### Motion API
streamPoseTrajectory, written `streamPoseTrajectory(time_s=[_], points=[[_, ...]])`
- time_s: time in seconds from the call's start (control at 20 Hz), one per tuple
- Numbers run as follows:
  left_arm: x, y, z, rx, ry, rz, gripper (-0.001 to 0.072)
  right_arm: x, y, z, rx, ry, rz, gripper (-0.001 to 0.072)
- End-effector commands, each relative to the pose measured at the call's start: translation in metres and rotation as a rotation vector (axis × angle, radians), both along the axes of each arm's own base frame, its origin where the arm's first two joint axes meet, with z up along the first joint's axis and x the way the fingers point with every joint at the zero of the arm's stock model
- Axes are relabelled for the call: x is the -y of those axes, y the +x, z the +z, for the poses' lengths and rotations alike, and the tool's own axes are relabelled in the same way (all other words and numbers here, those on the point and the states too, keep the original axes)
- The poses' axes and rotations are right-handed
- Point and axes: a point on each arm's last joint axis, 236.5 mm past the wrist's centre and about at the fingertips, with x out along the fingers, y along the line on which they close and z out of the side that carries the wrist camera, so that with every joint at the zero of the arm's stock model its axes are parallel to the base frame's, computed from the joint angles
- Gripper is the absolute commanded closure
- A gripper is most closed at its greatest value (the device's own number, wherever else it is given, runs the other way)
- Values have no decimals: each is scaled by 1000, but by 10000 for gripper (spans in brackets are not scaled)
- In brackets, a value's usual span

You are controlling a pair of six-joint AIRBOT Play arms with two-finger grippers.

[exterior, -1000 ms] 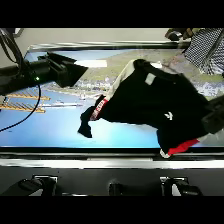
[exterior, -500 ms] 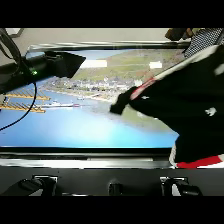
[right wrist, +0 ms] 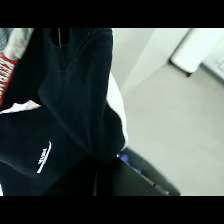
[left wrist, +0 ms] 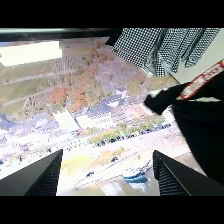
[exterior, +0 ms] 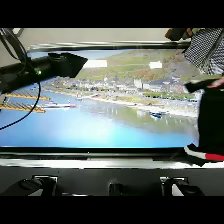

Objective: Fold the clothes and pants, and hang the long-sleeved shirts on hangers.

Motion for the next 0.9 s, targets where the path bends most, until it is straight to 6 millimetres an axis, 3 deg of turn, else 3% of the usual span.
streamPoseTrajectory(time_s=[0.0,0.35,0.5,0.65,0.85], points=[[2,4,-7,-16,4,1,57,23,7,45,100,-143,-111,672],[4,10,-17,-35,12,1,57,39,31,81,194,-316,-177,672],[5,13,-22,-45,16,0,57,63,22,84,245,-288,-245,672],[6,15,-27,-54,19,0,57,75,15,98,278,-328,-258,672],[6,17,-29,-65,16,3,57,91,-4,102,288,-348,-320,672]])
